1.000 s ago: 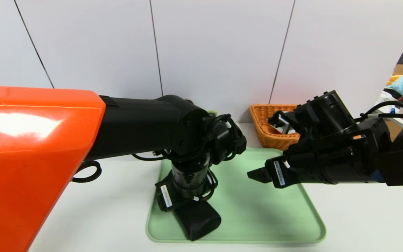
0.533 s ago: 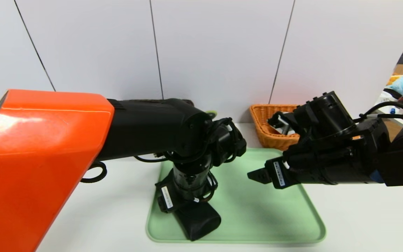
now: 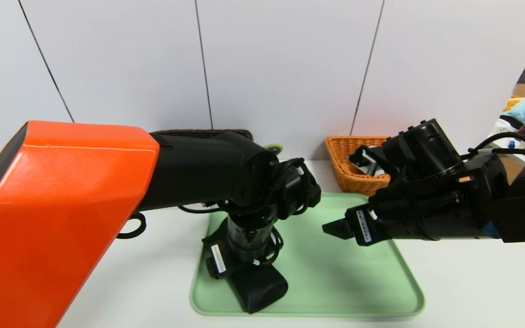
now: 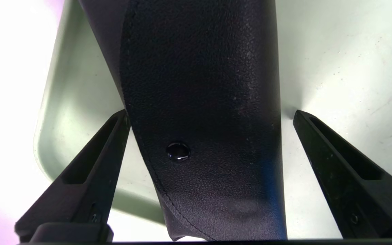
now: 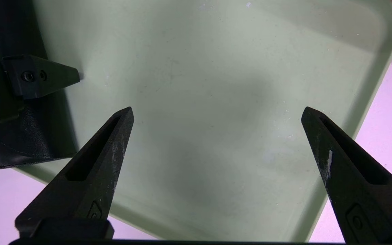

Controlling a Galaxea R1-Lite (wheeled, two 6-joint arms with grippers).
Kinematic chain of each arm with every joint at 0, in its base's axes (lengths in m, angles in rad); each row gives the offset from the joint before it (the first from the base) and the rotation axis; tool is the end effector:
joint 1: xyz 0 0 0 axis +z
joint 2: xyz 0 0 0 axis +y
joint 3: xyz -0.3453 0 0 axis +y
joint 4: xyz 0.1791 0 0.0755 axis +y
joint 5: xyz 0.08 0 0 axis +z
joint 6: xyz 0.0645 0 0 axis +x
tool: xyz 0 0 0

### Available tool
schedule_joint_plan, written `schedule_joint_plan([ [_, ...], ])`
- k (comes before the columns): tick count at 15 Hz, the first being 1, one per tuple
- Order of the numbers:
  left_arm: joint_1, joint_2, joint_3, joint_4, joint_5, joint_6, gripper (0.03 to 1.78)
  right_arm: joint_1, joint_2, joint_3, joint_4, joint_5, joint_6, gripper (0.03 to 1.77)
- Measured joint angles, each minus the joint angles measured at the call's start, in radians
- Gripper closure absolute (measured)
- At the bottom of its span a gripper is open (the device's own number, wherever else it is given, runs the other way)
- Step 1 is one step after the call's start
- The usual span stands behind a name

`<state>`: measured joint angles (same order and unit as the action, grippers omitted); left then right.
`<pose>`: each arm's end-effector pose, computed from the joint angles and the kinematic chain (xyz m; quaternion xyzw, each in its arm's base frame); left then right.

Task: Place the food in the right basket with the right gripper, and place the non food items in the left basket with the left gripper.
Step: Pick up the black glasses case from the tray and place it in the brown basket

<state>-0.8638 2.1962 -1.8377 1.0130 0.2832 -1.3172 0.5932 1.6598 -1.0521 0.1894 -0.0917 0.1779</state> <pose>0.2894 -0.3110 0.1487 -0.1821 0.5563 0.1504 0.7967 0.2700 0.1749 0.2005 -0.0505 0.3844 0.1953 0.9008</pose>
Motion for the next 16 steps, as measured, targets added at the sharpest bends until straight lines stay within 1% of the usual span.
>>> schedule_joint_plan([
  [9, 0.000, 0.003, 0.003, 0.003, 0.002, 0.001, 0.12, 0.000, -0.001, 0.000, 0.000, 0.000, -0.001, 0.10],
  [10, 0.000, 0.005, 0.003, 0.006, 0.004, 0.002, 0.22, 0.000, -0.001, 0.000, -0.002, 0.000, -0.001, 0.10],
  [12, 0.000, 0.009, 0.003, 0.006, 0.027, 0.002, 0.55, 0.000, -0.001, 0.000, -0.002, 0.000, -0.001, 0.10],
  [13, 0.000, 0.010, 0.001, 0.005, 0.032, 0.001, 0.69, 0.000, -0.001, 0.000, -0.003, 0.000, -0.001, 0.10],
  [15, 0.001, 0.011, -0.001, 0.004, 0.033, 0.001, 0.90, 0.000, -0.001, 0.000, -0.001, 0.000, -0.001, 0.10],
  [16, 0.000, 0.011, -0.002, 0.003, 0.033, 0.001, 0.97, 0.000, -0.002, 0.000, 0.000, 0.000, -0.001, 0.10],
])
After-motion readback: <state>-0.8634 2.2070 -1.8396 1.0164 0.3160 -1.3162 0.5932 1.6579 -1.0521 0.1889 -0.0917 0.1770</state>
